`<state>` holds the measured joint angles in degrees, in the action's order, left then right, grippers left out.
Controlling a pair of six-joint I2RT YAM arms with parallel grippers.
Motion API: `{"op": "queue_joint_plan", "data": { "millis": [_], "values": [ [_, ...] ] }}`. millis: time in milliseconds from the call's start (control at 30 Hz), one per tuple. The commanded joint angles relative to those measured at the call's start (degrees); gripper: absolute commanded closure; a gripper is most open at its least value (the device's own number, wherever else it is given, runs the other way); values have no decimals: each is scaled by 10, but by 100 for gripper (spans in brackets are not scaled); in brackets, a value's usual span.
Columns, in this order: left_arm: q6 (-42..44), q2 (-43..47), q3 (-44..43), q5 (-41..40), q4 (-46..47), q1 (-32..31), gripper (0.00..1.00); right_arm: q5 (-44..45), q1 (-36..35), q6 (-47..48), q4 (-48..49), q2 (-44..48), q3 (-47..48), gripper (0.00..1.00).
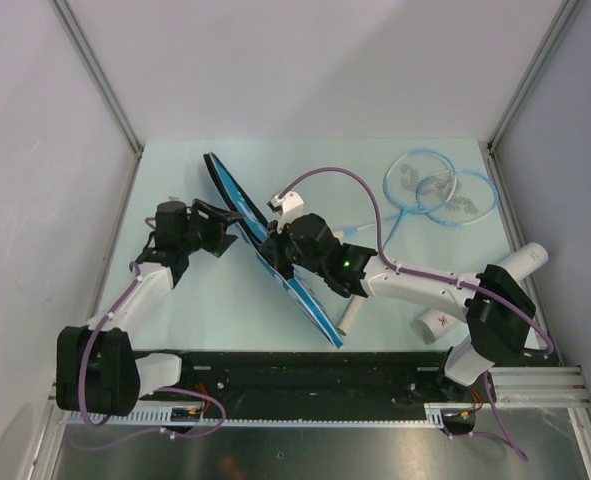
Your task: Pack up the badminton gear
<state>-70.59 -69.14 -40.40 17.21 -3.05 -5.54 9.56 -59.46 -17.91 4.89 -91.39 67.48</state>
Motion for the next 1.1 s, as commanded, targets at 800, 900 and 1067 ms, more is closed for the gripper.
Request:
{"op": "queue_joint_plan", "data": {
  "millis": [800,900,1067],
  "values": [
    [-18,100,72,16,9,-14,38,-9,4,-5,23,11,0,100],
    [-21,86,66,24,9,-19,40,-9,4,-5,22,11,0,100],
    [-19,113,83,25,9,-25,31,-7,7,-5,17,14,0,100]
  ]
}}
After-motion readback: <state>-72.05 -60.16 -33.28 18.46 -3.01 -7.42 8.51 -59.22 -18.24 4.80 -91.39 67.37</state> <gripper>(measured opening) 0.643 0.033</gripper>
